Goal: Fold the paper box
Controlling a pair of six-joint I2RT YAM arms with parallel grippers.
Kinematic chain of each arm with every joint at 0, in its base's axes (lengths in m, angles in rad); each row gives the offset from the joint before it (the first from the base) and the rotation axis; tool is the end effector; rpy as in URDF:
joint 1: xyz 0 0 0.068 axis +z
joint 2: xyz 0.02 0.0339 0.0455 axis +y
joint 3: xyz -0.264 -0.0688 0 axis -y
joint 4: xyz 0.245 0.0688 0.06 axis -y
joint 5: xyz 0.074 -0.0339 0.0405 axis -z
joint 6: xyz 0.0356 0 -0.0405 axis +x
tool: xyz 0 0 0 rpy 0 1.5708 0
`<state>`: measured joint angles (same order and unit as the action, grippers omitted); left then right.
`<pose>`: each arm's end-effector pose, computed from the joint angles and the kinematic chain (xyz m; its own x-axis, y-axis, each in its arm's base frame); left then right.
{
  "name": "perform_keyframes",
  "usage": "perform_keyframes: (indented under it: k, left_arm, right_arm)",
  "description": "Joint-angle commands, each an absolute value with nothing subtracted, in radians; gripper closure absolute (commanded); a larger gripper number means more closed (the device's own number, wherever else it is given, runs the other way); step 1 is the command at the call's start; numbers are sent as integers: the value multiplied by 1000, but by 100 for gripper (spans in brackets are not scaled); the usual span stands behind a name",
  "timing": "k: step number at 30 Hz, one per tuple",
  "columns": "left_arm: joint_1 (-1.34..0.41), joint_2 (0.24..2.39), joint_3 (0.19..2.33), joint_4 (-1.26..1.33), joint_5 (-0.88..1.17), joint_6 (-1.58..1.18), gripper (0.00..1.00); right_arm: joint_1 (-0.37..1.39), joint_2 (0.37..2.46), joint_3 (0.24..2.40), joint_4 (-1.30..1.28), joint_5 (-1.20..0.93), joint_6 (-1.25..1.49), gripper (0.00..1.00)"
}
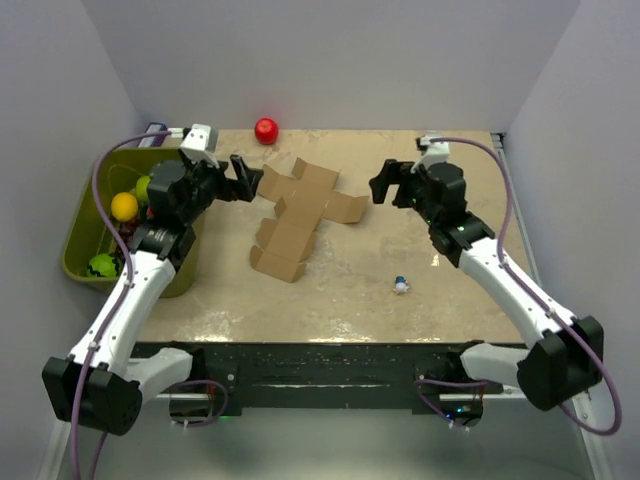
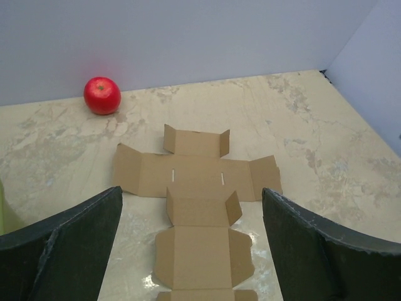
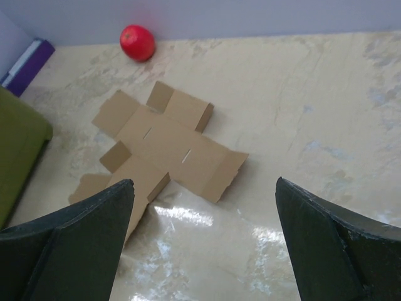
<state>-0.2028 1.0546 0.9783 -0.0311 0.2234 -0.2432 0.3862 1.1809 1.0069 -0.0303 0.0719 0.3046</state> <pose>0.2400 -0.0574 0.3726 -0.2012 -0.1984 -0.9593 0.3748 0.8892 -0.2625 0.2590 0.1026 0.3521 -0.2724 0.2121 -0.9385 -0.2399 0.9296 0.2798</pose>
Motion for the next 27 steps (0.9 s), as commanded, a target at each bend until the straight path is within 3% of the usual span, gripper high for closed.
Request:
perform_keyframes:
  k: [1,9,15,21,27]
  left_arm:
    - [-268,1124,1104,-89,205,-235,4]
    - [-272,1100,965,-15,249,-219,2]
    - [-272,1072,911,21,213,-207,2]
    - [-272,1045,888,21,143,-193,2]
    - [-272,1065,885,20,138,-196,2]
  right_arm:
    - [481,1299,1055,-38,49,368,3]
    - [502,1524,1137,-121,34,460,3]
    - [367,1589,1068,-20,-164,567,7]
    - [322,1712,1095,58,-270,595,15]
    - [321,1812,1138,74,-241,617,25]
